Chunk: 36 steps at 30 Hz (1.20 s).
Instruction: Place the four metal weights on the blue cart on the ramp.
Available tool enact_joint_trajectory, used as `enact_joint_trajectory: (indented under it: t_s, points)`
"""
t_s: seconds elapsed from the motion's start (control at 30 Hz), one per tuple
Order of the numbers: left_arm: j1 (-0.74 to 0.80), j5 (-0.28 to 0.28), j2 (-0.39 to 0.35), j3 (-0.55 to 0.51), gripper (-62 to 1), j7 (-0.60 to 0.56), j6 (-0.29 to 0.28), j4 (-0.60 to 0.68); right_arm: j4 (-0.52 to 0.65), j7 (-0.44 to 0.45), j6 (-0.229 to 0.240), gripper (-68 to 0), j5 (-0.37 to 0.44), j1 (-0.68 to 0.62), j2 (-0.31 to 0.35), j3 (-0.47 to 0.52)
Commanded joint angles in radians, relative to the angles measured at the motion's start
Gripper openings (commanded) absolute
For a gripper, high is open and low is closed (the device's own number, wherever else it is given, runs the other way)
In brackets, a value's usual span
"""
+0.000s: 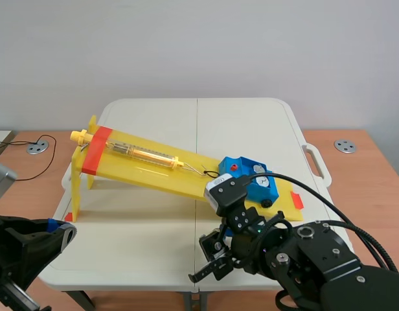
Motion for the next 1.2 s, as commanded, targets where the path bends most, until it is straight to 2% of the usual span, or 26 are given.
enact_joint_trajectory:
  t_s: [0.0,0.27,0.47,0.53,0.67,0.83,0.93,1.17]
  points:
    - [-0.034,-0.074,0.008,-0.012,-57.7,-0.092,-0.020,0.066,0.048,0.148,-0.030,-41.4,0.021,0.072,-0.017,0.000]
    - [-0.034,-0.074,0.008,-0.012,-57.7,-0.092,-0.020,0.066,0.017,0.145,-0.030,-44.8,0.014,0.087,-0.017,0.000]
    - [-0.034,-0.074,0.008,-0.012,-57.7,-0.092,-0.020,0.066,0.016,0.128,-0.039,-54.0,0.014,0.089,-0.016,0.000]
    - [-0.034,-0.074,0.008,-0.012,-57.7,-0.092,-0.020,0.066,0.016,0.119,-0.056,-58.4,0.013,0.089,-0.016,0.000]
    - [-0.034,-0.074,0.008,-0.012,-57.7,-0.092,-0.020,0.066,0.014,0.098,-0.056,-66.2,0.006,0.089,-0.014,0.000]
    - [-0.034,-0.074,0.008,-0.012,-57.8,-0.092,-0.020,0.066,0.016,0.088,-0.056,-66.8,0.004,0.088,-0.012,0.003]
    - [-0.034,-0.074,0.008,-0.012,-57.7,-0.088,-0.020,0.066,0.060,0.080,-0.055,-66.8,0.022,0.069,0.007,0.006]
    - [-0.034,-0.074,0.008,-0.012,-57.8,-0.087,-0.020,0.066,0.293,0.056,-0.055,-66.8,0.105,-0.062,0.114,0.029]
